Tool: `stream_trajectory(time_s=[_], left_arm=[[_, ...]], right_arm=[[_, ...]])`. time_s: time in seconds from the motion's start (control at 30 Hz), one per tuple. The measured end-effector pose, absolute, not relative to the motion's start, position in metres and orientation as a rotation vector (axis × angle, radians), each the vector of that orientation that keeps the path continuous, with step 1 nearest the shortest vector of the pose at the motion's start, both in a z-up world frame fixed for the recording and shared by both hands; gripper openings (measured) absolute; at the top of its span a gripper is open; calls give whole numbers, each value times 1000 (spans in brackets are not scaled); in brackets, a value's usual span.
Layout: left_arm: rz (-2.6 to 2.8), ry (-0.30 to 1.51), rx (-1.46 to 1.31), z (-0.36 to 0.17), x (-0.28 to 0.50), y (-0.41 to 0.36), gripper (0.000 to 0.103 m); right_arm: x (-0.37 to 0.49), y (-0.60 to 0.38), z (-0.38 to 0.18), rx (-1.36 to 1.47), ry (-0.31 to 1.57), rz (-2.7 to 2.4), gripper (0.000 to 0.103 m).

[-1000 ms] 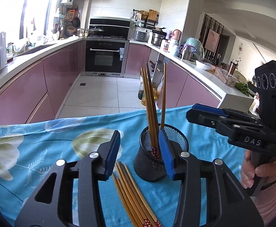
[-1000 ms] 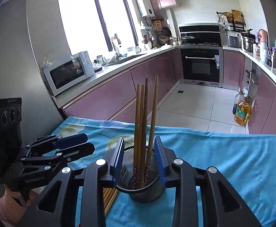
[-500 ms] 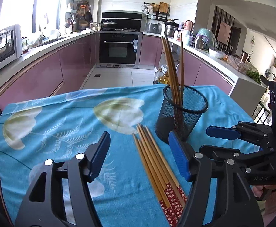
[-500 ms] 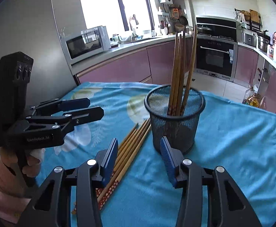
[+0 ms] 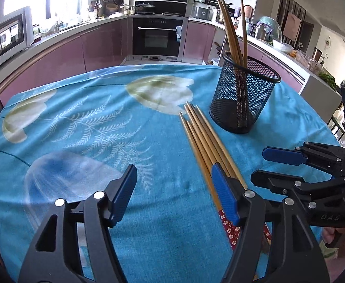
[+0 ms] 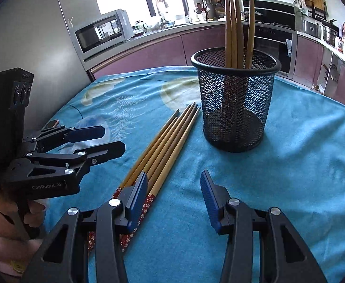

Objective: Organize utensils
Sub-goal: 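Withdraw both open tools from the cup toward the chopstick bundle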

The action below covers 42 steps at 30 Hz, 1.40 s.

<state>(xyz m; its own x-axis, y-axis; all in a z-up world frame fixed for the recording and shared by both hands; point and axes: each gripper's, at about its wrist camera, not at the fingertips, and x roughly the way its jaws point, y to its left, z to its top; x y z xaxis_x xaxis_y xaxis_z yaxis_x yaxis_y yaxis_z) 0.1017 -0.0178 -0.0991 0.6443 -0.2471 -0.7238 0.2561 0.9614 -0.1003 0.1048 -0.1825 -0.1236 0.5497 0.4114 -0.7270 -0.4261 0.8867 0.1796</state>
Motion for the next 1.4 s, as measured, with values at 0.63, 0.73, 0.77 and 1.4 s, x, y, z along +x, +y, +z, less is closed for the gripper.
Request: stream_trajectory(time_s=[0.63, 0.73, 0.77, 1.4], left_arm=[[-305, 868, 35, -114, 99, -28, 65], [-306, 873, 44, -116, 99, -31, 65], [-308, 874, 47, -116, 100, -31, 65], [-295, 887, 65, -119, 103, -34, 64]], right_arm=[[101, -172, -135, -68, 873, 468, 44], [101, -172, -135, -68, 874, 467, 44], [102, -172, -135, -71, 874, 464, 44], [104, -175, -136, -70, 885, 446, 44]])
